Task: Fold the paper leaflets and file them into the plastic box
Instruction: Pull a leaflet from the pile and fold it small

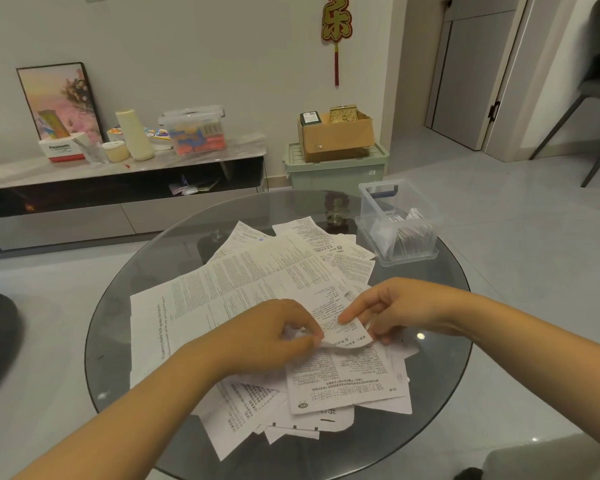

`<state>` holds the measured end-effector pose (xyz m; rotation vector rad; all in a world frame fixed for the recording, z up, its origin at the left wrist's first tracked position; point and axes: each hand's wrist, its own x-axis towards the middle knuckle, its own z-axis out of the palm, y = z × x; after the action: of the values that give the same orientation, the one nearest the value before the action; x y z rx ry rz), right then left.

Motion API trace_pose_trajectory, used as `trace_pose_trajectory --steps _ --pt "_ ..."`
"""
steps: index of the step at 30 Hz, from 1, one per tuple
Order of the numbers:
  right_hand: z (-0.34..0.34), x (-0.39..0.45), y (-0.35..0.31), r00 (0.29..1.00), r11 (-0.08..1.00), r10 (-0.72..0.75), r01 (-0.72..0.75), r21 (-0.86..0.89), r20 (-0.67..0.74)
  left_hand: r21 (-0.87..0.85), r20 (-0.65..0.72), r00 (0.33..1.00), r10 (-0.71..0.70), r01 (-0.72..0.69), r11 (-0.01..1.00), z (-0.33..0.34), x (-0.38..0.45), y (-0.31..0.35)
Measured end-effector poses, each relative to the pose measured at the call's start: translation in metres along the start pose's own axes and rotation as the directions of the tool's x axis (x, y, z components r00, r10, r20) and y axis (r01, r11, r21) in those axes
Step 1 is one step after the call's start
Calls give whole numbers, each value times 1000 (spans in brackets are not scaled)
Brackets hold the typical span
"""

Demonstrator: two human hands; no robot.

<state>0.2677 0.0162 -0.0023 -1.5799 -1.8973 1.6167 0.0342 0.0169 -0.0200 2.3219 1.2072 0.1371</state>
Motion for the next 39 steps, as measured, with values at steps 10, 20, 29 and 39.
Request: trace_pose_trajectory --steps 10,20,29,39 --pt "11 22 3 958 997 -57 39 -72 -282 -260 -234 952 -196 133 956 0 0 -5" --pt "24 42 11 839 961 -138 -16 -277 -526 -200 -337 899 -279 222 954 11 10 -4" --pt "29 43 12 757 755 -458 55 -654 -466 218 -329 941 -77 155 964 10 15 -4" --pt "25 45 10 811 585 -538 165 -794 -228 400 -276 961 27 89 912 9 17 -2"
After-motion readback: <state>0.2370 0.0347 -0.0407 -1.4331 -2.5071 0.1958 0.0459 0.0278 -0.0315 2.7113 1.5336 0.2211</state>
